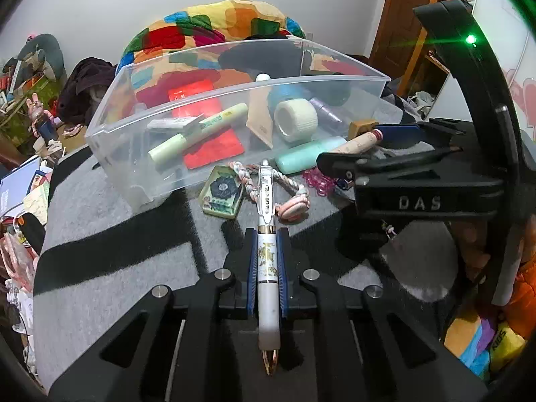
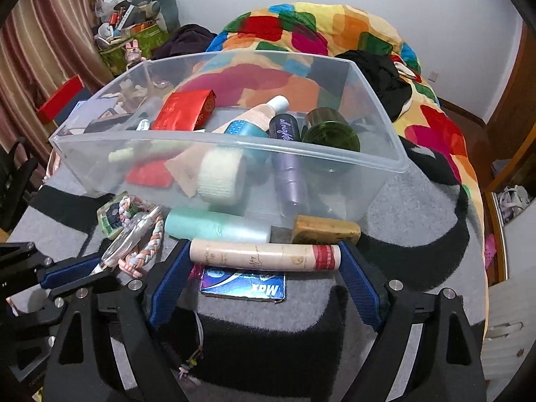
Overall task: Organize objects
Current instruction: 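Grasp the white floral pen with the left tool while the right tool grasps the beige cylindrical tube, then carry the pen and beige tube over the clear bin and open both tools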
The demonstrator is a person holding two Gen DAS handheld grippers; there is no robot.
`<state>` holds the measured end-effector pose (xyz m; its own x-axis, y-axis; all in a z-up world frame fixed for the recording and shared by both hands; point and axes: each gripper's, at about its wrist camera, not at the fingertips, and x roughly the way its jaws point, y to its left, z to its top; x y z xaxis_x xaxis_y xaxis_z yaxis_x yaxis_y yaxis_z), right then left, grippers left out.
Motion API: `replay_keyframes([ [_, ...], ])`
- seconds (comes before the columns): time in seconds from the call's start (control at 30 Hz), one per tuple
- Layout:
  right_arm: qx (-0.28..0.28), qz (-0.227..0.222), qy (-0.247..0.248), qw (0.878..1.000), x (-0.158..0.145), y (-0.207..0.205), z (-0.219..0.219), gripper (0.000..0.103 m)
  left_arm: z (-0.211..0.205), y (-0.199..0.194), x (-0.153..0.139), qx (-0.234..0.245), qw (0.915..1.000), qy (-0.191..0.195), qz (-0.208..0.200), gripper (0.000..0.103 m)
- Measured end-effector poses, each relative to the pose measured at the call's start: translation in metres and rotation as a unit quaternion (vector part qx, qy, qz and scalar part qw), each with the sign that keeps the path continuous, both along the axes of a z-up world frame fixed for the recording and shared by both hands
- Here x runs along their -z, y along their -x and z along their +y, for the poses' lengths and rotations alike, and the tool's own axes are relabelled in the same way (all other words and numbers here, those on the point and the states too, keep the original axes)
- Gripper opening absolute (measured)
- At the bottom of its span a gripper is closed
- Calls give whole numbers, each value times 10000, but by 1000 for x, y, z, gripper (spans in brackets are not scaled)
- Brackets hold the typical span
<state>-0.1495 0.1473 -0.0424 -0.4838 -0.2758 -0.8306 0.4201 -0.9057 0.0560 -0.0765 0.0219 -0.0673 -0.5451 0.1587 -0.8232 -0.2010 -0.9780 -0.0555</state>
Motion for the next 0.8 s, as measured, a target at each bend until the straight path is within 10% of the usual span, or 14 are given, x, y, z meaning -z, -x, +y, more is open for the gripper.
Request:
replay_keyframes([
  [0.8, -124, 571, 473, 9972, -47, -29, 18, 83, -32, -22, -60, -416, 9946, -527, 789, 10],
])
